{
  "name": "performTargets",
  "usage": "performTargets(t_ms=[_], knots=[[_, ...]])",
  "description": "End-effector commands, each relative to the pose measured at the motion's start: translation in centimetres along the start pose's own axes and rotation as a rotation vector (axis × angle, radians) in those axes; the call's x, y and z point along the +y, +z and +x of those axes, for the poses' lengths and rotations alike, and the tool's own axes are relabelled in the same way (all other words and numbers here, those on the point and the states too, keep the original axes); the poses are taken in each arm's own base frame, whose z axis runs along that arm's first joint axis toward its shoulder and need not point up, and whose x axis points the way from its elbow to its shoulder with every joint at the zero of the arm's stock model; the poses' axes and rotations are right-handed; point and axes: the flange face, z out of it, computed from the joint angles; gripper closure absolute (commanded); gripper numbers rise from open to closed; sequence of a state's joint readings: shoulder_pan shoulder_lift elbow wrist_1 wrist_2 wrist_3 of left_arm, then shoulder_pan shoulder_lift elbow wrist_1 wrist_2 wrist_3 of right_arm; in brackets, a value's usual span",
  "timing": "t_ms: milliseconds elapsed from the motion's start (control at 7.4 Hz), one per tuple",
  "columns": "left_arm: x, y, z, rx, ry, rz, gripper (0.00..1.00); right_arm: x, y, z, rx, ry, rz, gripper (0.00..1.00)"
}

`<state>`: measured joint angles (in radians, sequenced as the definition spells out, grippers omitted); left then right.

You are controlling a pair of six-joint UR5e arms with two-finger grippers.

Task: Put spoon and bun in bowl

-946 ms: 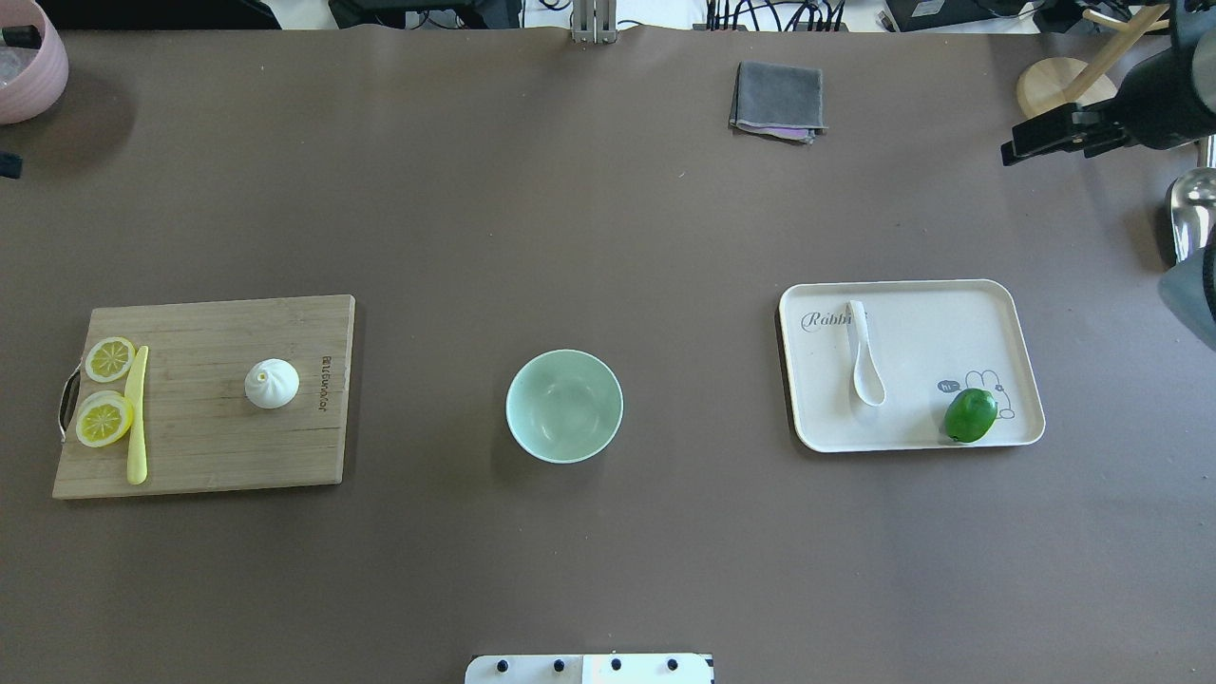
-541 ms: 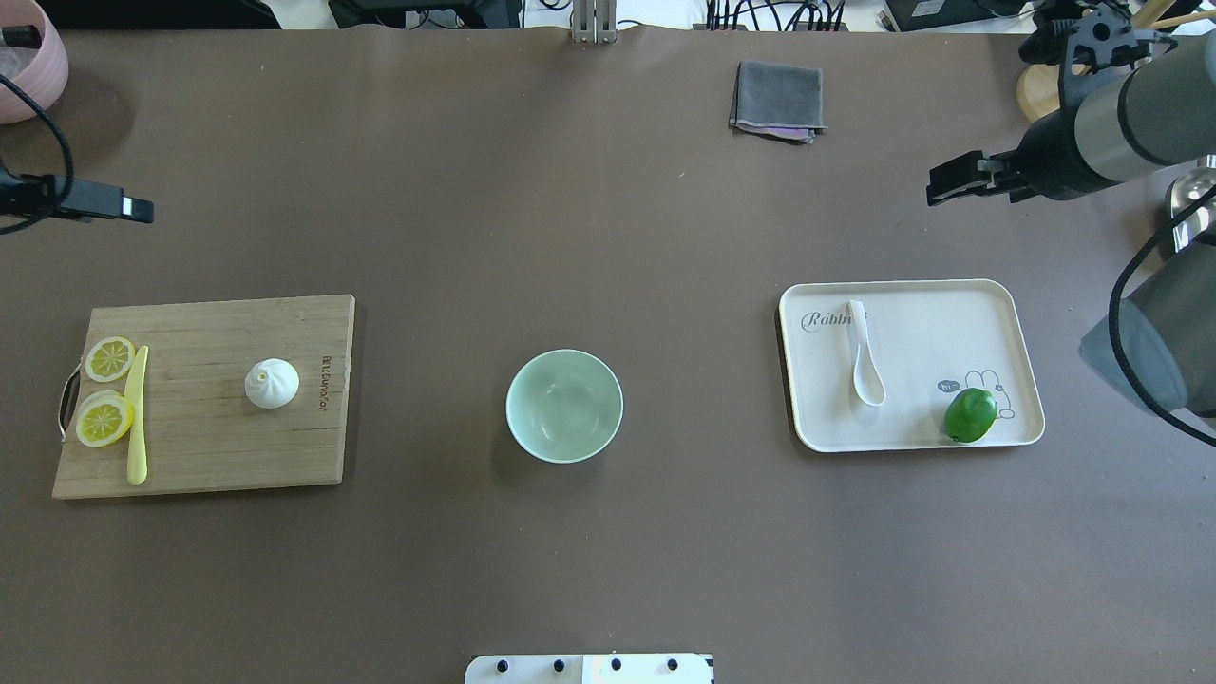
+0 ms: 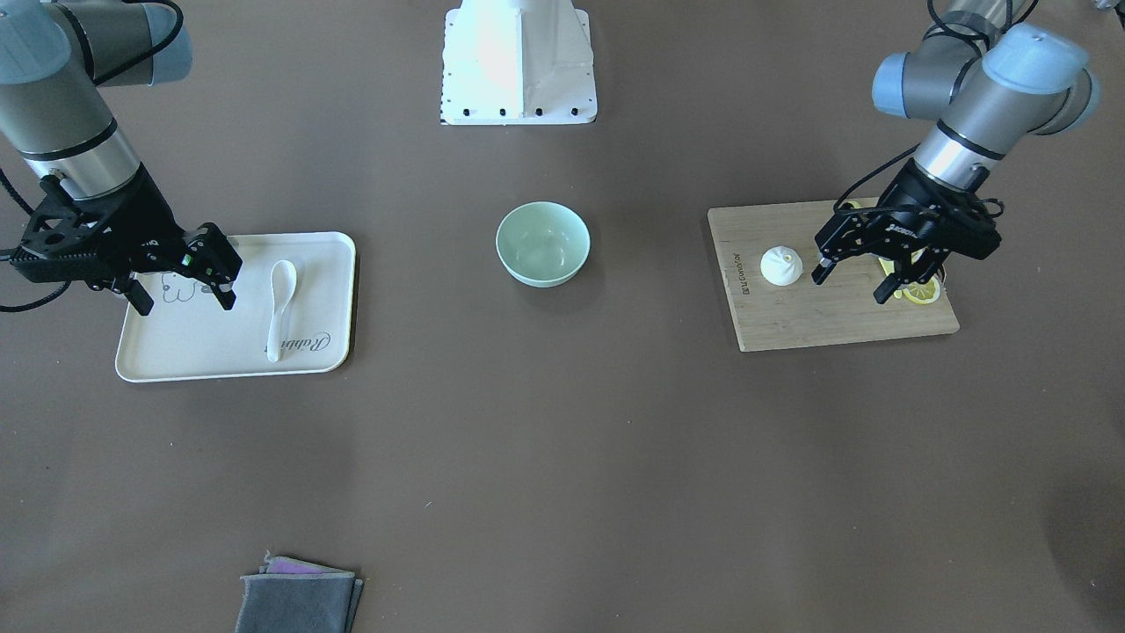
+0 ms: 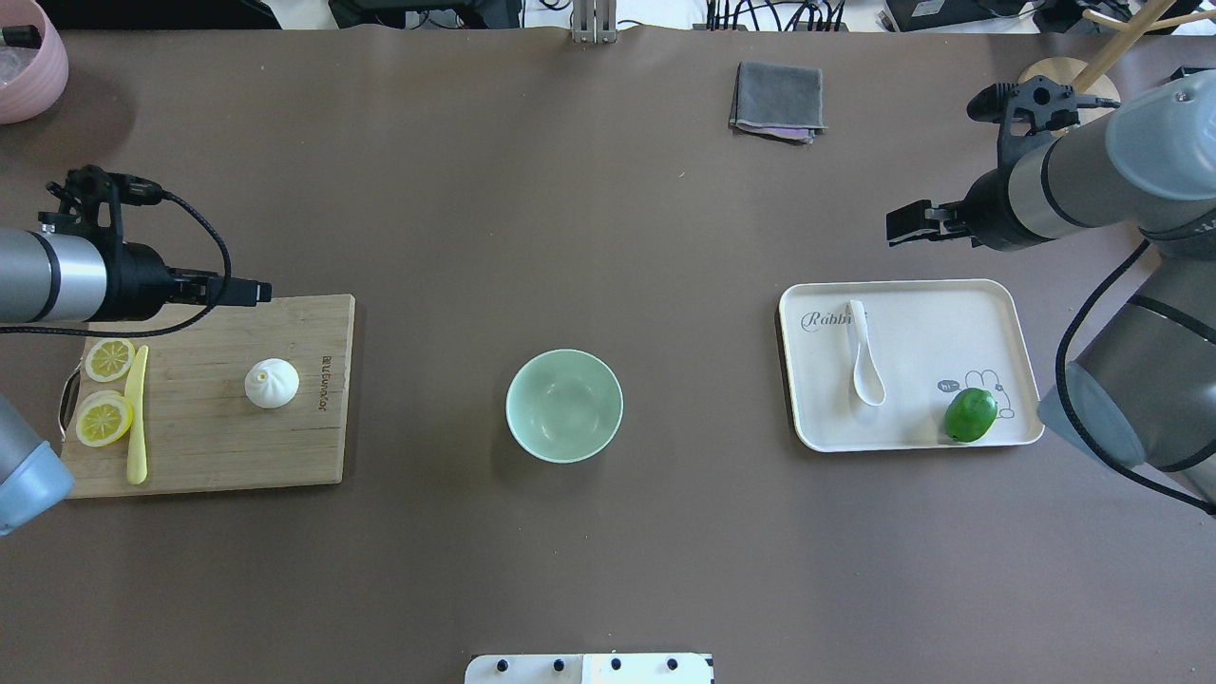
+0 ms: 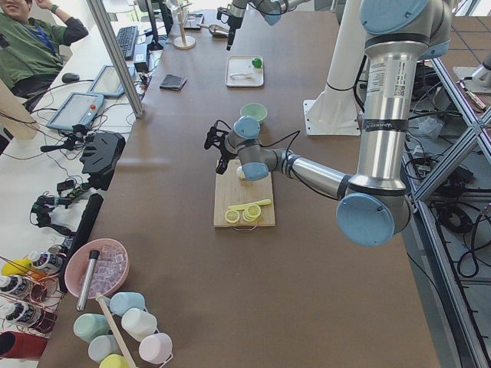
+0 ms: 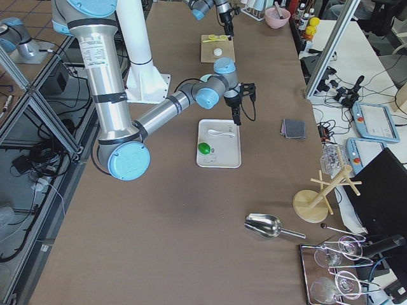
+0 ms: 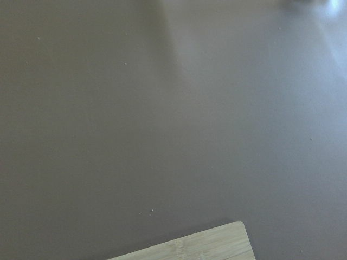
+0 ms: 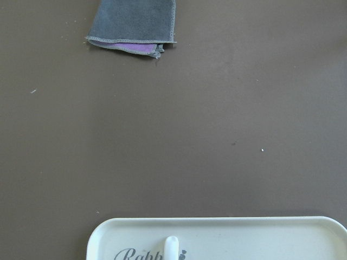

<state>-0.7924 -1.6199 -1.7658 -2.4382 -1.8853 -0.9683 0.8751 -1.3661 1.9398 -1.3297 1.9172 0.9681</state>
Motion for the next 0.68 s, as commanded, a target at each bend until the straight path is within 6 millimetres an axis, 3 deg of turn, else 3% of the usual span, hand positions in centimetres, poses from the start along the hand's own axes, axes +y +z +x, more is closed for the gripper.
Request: performTargets(t_ms=[0, 541], knots=[[2.1, 1.2, 0.2, -0.021, 0.019, -0.018, 0.00, 0.3, -0.3, -0.3, -0.005, -0.005, 0.002, 0.00], [6.3, 3.4, 2.8, -0.045, 0.090, -0.023, 0.05, 0.3, -0.3, -0.4, -0.004, -0.006, 0.004, 0.00]])
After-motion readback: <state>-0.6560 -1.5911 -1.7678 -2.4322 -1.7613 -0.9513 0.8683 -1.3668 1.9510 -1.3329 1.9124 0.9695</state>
